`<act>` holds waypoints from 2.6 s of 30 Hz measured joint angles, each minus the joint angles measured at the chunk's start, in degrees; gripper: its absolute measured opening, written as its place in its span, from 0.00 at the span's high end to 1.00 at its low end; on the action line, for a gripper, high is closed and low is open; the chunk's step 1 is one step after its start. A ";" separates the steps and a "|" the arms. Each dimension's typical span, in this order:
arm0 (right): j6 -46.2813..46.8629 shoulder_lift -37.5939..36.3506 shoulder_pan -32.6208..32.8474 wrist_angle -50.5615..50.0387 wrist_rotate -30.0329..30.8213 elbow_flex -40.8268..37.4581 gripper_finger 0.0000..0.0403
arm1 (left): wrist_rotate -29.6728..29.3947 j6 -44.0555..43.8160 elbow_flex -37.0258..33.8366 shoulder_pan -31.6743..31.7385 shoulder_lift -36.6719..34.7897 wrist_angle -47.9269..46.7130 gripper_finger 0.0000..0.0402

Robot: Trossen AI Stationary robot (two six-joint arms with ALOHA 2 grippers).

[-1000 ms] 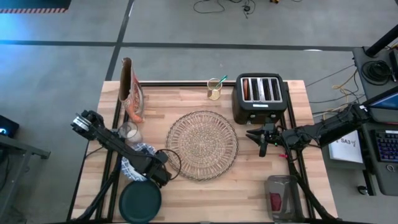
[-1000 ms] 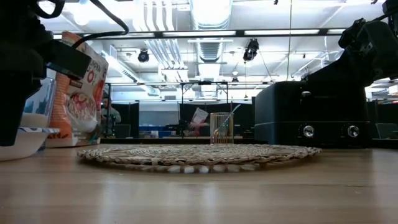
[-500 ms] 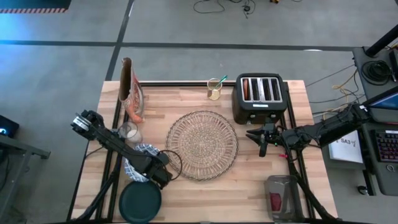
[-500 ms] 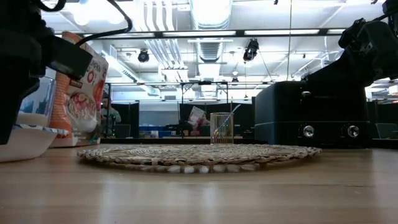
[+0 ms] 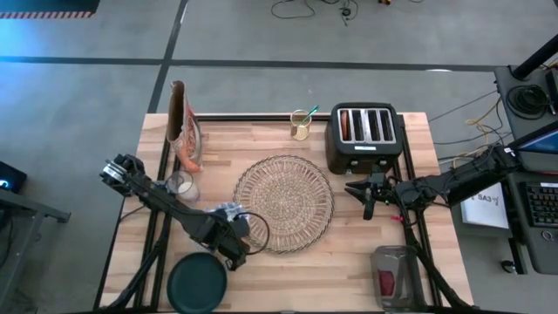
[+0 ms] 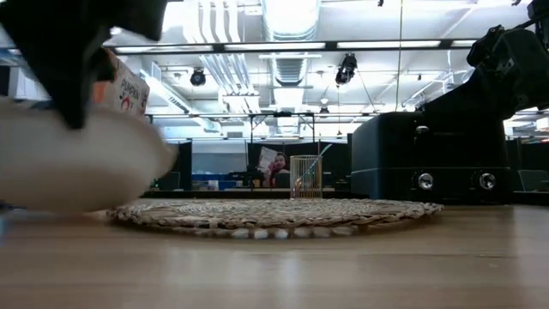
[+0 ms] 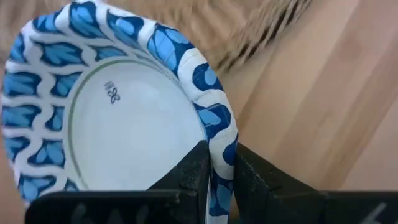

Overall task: Arrange a breakfast setting
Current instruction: Put the white bowl on the brown placemat

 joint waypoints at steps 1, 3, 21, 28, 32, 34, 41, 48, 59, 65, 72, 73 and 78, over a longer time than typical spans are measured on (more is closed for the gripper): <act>0.00 0.00 0.01 0.00 0.00 0.02 0.80 | -1.29 1.53 0.70 0.20 0.01 0.05 0.89; 0.00 0.00 0.00 0.00 -0.01 0.00 0.80 | -3.96 5.38 1.66 0.49 0.01 0.18 0.89; 0.00 0.00 0.00 0.00 0.01 0.00 0.80 | -14.01 46.93 0.47 6.46 0.07 22.16 0.89; 0.00 0.00 0.01 -0.01 -0.01 0.00 0.80 | -9.84 53.58 0.42 9.82 0.07 27.47 0.89; 0.00 0.00 0.01 -0.01 -0.01 0.01 0.80 | -8.37 57.15 0.39 10.82 0.85 29.34 0.89; 0.00 0.00 0.01 0.00 0.01 0.00 0.80 | -8.54 59.35 0.39 11.04 1.93 29.62 0.89; 0.00 0.00 0.00 0.00 0.01 0.02 0.80 | -8.84 64.45 0.55 12.13 6.73 30.93 0.89; 0.00 0.00 -0.01 -0.01 0.01 0.02 0.80 | -8.95 68.54 2.74 13.71 10.07 31.25 0.89; 0.00 0.00 0.01 -0.02 0.01 0.01 0.80 | -8.85 75.10 7.74 16.55 15.65 31.09 0.89; 0.00 0.00 -0.01 0.00 0.00 0.01 0.80 | -8.81 76.46 10.67 17.53 18.72 30.51 0.89; 0.00 0.00 0.00 0.00 0.01 0.00 0.80 | -6.80 75.37 12.67 17.99 19.92 30.51 0.75; 0.00 0.00 0.01 0.00 -0.01 0.02 0.80 | -6.78 75.34 12.90 17.99 19.92 30.34 0.72; 0.00 0.00 0.00 0.00 0.01 0.00 0.80 | -7.32 74.31 15.25 17.71 19.27 24.95 0.62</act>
